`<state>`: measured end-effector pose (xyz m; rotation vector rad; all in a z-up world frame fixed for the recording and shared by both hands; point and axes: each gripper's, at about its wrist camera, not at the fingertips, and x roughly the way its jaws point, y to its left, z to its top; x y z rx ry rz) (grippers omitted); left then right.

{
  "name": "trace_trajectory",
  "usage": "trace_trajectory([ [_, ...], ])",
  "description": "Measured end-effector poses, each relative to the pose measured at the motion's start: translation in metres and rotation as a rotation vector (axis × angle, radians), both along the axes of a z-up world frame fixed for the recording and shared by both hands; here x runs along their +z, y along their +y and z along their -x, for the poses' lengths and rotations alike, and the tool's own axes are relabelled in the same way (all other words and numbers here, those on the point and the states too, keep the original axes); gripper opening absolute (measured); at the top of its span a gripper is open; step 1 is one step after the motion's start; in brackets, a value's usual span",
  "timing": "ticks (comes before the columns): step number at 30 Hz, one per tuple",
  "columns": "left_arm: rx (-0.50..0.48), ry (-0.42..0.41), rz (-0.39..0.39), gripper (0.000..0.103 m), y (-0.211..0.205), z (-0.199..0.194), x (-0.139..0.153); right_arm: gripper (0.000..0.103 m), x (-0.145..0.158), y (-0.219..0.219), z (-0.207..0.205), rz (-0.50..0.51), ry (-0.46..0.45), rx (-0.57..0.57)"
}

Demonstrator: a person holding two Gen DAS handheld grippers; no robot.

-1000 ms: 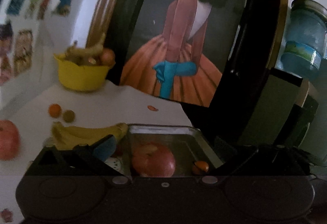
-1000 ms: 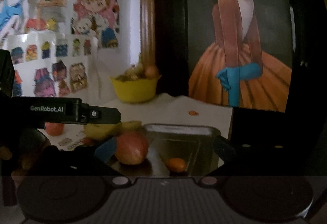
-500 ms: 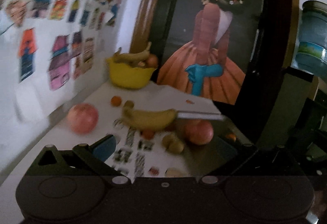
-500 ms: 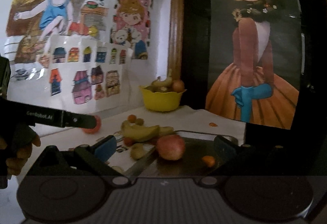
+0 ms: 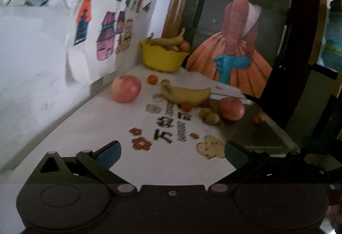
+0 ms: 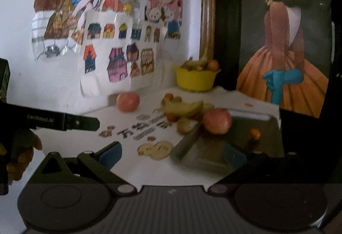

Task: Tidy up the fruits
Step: 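Open both tools and withdraw them from the metal tray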

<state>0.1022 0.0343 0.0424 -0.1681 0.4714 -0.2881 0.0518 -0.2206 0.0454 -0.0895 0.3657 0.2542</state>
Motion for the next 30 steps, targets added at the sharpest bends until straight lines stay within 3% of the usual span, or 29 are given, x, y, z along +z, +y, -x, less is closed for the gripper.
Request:
trace_trajectory([
  [16, 0.053, 0.056, -0.074, 0.102, 0.012, -0.019, -0.004, 0.103, -0.027, 0.016, -0.023, -0.013, 0.127, -0.015],
  [30, 0.151, 0.113, -0.168, 0.102, 0.008, -0.075, -0.007, 0.103, -0.028, 0.021, -0.075, 0.004, 0.190, 0.038],
])
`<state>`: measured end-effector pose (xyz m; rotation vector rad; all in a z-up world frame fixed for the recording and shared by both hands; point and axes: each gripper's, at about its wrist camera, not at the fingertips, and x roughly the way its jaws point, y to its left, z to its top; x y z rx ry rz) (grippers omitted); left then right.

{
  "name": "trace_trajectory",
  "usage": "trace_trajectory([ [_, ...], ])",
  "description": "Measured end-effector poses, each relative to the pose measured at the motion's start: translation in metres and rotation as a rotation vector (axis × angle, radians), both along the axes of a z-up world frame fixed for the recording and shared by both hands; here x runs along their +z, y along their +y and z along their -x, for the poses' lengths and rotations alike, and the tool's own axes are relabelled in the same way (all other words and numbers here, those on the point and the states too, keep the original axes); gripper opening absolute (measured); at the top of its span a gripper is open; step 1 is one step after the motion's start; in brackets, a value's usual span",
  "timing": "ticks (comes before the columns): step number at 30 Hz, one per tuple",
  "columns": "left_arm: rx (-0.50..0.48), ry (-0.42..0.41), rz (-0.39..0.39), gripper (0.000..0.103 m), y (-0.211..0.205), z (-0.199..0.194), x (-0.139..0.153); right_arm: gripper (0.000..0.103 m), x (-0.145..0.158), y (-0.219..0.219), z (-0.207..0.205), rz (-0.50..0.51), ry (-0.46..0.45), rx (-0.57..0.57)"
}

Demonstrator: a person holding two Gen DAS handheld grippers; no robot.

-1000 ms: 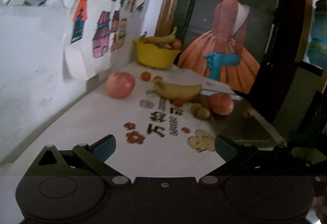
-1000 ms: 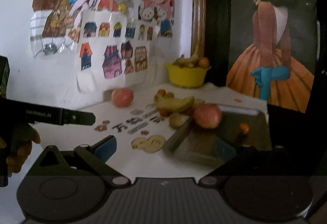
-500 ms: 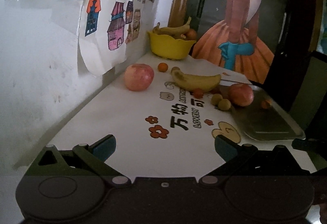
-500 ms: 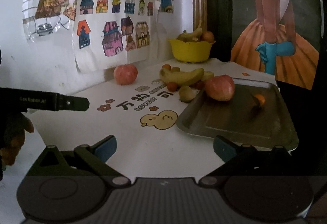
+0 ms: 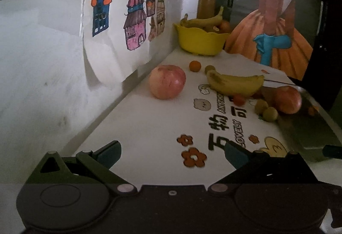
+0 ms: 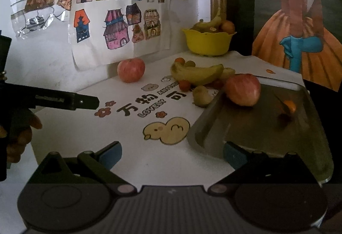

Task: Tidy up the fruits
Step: 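Open both tools and withdraw them from the metal tray, then close the left tool on the red apple by the wall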

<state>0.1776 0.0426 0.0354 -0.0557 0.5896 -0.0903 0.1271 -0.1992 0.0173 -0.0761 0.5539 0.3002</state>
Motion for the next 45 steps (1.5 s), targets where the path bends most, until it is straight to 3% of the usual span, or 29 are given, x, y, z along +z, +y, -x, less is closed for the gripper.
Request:
trace_trajectory([
  [20, 0.007, -0.047, -0.075, 0.102, -0.015, -0.057, 0.000, 0.103, 0.012, 0.010, -0.064, 0.028, -0.052, 0.024],
  [29, 0.009, -0.027, -0.065, 0.102, -0.014, -0.078, -0.004, 0.103, 0.006, 0.006, -0.081, -0.005, -0.040, 0.006],
  [37, 0.014, -0.027, -0.060, 0.102, -0.012, -0.101, -0.005, 0.103, 0.002, 0.005, -0.095, 0.056, -0.020, 0.019],
  [40, 0.023, -0.013, -0.060, 0.102, -0.013, -0.114, -0.007, 0.103, 0.002, 0.004, -0.104, 0.031, -0.014, 0.026],
  [45, 0.041, -0.014, -0.066, 0.102, -0.019, -0.128, -0.006, 0.103, 0.000, -0.002, -0.125, -0.102, 0.035, 0.025],
])
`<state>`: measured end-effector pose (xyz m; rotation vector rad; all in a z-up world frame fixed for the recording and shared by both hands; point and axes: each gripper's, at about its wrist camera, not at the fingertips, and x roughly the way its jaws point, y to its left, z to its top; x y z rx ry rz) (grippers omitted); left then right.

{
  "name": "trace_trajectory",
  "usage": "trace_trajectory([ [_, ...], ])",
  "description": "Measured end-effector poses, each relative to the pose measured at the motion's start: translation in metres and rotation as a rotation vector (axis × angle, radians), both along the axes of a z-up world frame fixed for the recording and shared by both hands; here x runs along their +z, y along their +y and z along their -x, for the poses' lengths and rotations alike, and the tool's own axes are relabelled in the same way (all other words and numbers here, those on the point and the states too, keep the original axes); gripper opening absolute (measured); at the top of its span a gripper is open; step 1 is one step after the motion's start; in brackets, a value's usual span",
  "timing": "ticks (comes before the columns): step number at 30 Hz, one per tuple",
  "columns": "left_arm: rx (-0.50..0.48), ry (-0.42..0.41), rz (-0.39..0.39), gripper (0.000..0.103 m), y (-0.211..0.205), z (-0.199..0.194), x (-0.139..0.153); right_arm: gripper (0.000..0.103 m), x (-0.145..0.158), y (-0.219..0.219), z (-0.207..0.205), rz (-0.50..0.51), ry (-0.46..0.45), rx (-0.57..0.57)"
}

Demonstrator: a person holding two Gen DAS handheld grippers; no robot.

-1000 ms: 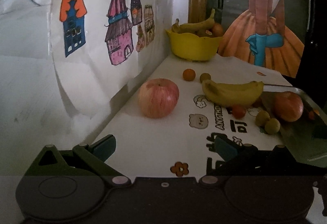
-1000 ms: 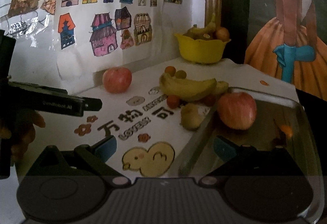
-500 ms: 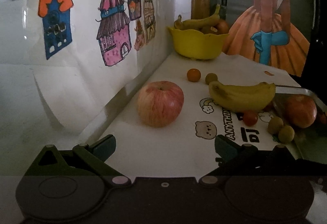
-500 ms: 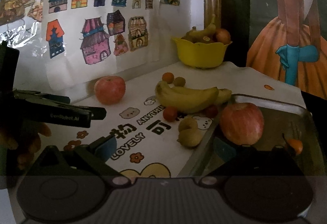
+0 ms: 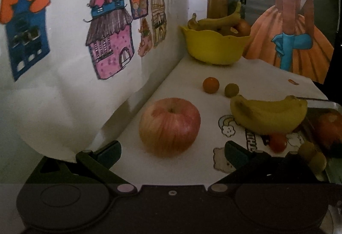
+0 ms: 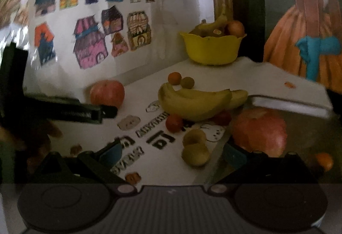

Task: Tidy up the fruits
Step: 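Close the left tool on the red apple by the wall, then lift the apple with the left tool while the right tool grasps a small tan fruit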

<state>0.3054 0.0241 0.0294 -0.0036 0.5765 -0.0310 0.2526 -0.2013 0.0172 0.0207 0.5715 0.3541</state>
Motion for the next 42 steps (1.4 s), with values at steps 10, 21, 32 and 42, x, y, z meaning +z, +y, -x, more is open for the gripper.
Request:
trace_trajectory([
  [10, 0.094, 0.002, 0.050, 0.102, 0.010, -0.020, -0.002, 0.103, -0.004, 0.005, -0.026, -0.031, 0.060, -0.022],
  [21, -0.037, 0.028, 0.206, 0.096, 0.018, -0.023, -0.008, 0.100, -0.009, 0.020, -0.029, -0.068, 0.074, 0.019],
  [32, 0.017, -0.002, 0.277, 0.070, 0.030, -0.023, -0.008, 0.092, -0.012, 0.030, -0.021, -0.030, 0.055, 0.036],
  [42, -0.081, 0.015, 0.307, 0.070, 0.019, -0.015, -0.011, 0.073, -0.013, 0.031, -0.019, -0.042, 0.070, 0.009],
])
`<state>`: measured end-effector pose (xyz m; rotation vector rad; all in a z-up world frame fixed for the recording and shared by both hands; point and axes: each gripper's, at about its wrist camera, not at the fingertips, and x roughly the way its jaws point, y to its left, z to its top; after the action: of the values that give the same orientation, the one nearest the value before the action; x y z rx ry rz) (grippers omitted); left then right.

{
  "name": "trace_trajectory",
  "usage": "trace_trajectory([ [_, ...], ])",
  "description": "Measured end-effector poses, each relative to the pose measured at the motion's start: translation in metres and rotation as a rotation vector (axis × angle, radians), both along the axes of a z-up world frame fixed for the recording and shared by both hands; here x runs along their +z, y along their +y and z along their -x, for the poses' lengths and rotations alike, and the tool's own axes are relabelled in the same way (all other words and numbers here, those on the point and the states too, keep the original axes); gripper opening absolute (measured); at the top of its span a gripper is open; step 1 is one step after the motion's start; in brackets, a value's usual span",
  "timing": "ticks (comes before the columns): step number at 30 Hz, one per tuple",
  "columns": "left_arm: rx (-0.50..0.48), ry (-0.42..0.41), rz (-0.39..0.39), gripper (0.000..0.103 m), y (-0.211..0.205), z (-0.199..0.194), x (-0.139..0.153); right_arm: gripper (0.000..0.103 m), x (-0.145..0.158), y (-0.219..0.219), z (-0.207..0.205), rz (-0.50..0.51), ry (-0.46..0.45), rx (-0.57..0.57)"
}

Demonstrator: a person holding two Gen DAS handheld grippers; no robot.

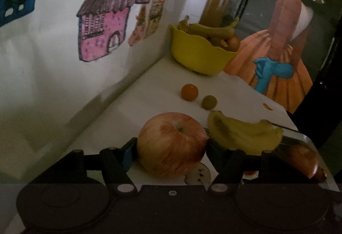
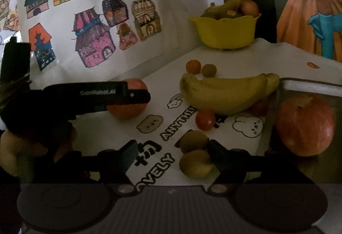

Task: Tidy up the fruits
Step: 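Lift the apple with the left tool while the right tool grasps a small tan fruit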

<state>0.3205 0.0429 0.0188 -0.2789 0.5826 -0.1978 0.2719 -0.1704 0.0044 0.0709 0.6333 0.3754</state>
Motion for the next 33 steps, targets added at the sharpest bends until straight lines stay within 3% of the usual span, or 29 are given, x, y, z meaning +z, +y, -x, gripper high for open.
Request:
trace_trajectory([
  [9, -0.033, 0.002, 0.004, 0.070, -0.005, 0.007, -0.001, 0.050, 0.000, 0.007, 0.004, 0.080, -0.014, -0.016],
  [13, -0.030, 0.001, 0.010, 0.070, -0.006, 0.007, -0.001, 0.035, 0.000, 0.005, 0.004, 0.076, -0.014, -0.014],
  [22, 0.003, 0.001, 0.017, 0.070, -0.010, 0.014, -0.001, 0.033, 0.000, -0.001, 0.003, 0.019, -0.004, 0.015],
  [33, 0.015, 0.025, -0.108, 0.069, -0.031, 0.015, 0.001, 0.033, 0.000, -0.001, 0.004, 0.013, 0.001, 0.020],
])
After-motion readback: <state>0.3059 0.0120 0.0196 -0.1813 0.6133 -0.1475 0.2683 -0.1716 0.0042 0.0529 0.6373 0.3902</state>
